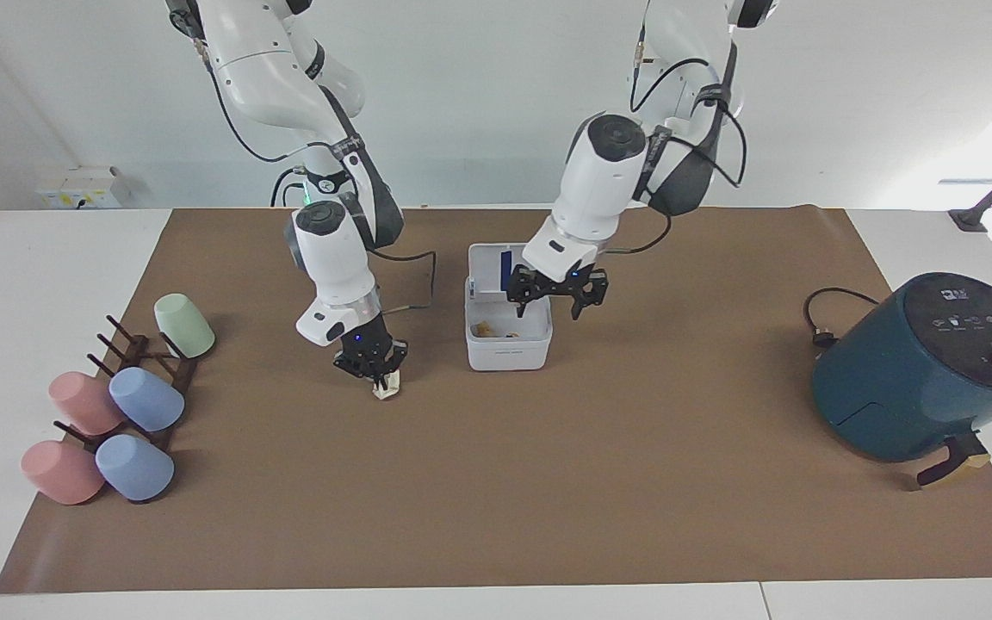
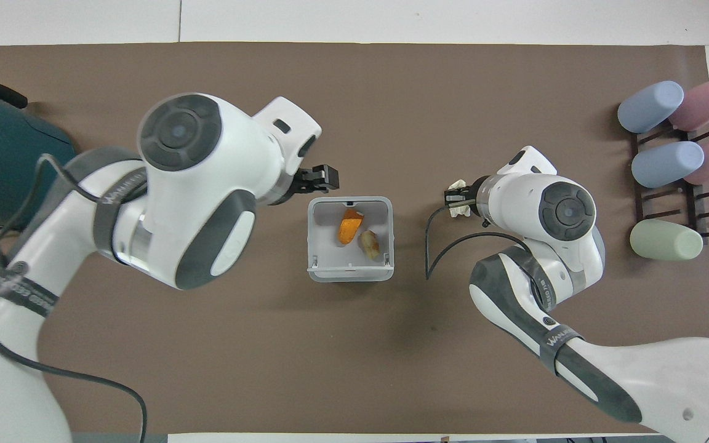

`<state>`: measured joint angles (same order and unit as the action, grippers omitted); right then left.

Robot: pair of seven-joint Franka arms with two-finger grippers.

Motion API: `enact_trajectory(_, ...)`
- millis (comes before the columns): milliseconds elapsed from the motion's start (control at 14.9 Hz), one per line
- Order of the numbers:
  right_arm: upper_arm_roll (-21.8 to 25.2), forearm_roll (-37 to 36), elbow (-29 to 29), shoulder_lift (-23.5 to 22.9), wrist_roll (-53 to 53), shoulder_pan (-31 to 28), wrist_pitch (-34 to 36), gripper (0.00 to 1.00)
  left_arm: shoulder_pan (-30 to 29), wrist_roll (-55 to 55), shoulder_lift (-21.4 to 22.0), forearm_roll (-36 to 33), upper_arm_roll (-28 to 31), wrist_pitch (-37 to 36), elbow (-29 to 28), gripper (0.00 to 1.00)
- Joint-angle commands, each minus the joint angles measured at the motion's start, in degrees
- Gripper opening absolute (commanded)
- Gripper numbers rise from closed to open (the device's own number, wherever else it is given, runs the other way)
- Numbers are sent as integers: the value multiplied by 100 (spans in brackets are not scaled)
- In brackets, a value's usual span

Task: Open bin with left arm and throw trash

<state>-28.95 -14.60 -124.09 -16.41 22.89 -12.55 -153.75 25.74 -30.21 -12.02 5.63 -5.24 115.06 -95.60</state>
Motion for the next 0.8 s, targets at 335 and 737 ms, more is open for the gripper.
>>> enact_trajectory(335, -786, 132, 1325, 472, 1637, 130, 2550, 0, -2334, 1952, 630, 35, -13, -1089, 340, 100)
enact_trajectory(737, -1052, 880, 1370, 428, 2939, 639, 2043, 0, -2635, 3372, 1324, -466, -4, -1899, -466, 100)
